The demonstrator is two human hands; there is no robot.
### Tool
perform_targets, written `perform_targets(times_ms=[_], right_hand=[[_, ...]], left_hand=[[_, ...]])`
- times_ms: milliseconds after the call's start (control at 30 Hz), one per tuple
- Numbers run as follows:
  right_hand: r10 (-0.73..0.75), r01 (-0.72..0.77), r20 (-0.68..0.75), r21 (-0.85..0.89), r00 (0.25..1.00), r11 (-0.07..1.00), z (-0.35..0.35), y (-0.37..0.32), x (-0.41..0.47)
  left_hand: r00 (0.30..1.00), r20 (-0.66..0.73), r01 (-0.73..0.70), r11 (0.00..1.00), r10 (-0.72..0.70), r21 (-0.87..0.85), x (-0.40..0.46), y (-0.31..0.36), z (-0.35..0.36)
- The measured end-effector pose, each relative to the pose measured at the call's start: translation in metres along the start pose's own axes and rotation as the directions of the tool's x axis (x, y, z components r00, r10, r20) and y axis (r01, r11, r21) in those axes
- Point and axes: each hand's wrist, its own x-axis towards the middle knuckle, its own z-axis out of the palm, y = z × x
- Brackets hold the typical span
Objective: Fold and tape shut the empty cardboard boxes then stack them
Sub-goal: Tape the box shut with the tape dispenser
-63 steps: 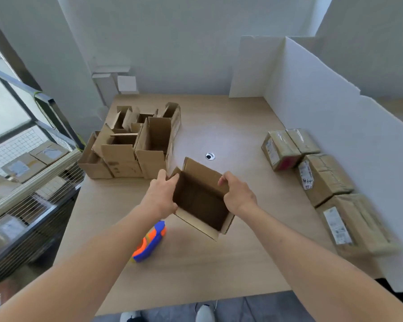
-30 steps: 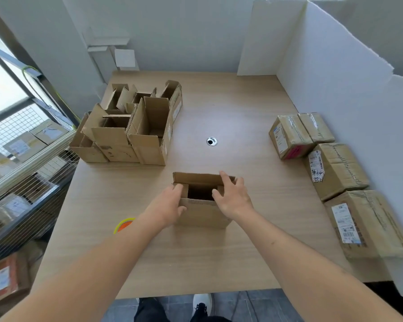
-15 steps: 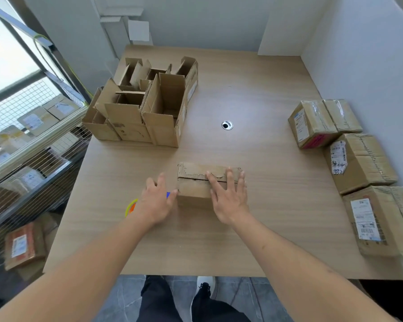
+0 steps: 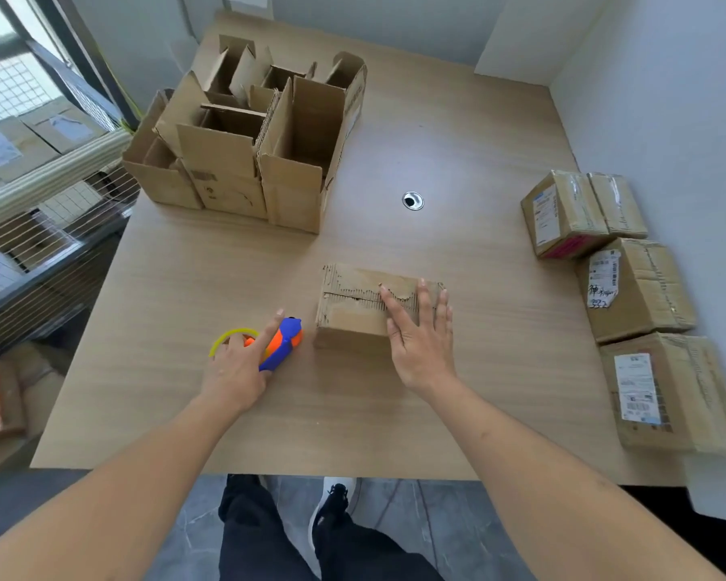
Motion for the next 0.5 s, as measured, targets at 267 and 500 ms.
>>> perform_targets(times_ms=[267, 500], right_hand=[[-0.043, 0.042, 0.006, 0.001, 0.999, 0.999, 0.003, -0.007, 0.000], [-0.127, 0.129, -0.029, 0.090, 0.992, 0.988, 0.022, -0.057, -0.014]], left_hand=[[0.939, -0.322, -0.200, 0.951, 0.117, -0.237, -0.009, 0.006, -0.070], [0.786, -0.307, -0.568, 0.823, 0.537, -0.015, -0.004, 0.033, -0.132]])
